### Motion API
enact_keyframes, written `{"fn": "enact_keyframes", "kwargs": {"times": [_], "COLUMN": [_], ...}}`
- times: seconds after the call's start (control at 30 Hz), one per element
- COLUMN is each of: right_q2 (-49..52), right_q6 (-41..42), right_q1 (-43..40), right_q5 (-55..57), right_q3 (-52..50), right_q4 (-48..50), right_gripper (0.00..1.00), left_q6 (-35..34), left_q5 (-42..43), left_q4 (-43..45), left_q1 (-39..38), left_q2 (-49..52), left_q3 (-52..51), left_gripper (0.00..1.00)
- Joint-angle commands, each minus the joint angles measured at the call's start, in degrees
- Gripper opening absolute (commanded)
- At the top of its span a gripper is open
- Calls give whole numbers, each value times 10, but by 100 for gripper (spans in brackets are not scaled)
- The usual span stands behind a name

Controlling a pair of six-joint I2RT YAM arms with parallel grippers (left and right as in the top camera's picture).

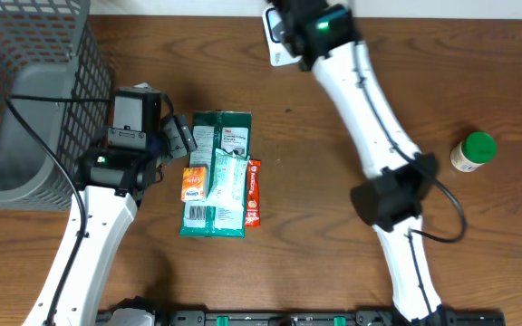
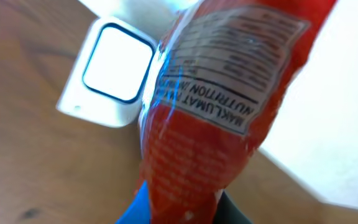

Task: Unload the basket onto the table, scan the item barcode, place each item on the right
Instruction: 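Hold the red pack up to the white scanner with the right gripper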

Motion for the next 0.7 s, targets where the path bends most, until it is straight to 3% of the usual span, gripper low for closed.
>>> {"fn": "enact_keyframes", "kwargs": {"times": [0.0, 0.17, 0.33, 0.67], "right_q2": [54, 108, 141, 143], "right_q6": [-118, -208, -303, -305], "right_q1": [12, 21, 29, 56], "right_q5": [179, 279, 294, 281], "right_q3": [6, 6, 6, 3], "right_q4": [51, 146, 205, 184], "right_gripper": [1, 1, 1, 1], "left_q6": [5, 5, 5, 5], "left_q5": [-5, -5, -5, -5], "left_q4": [0, 0, 0, 0], "left_q1": [2, 2, 2, 2], "left_q2": [2, 2, 2, 2], "left_q3": [2, 2, 2, 2], "left_gripper": [84, 84, 84, 84]}}
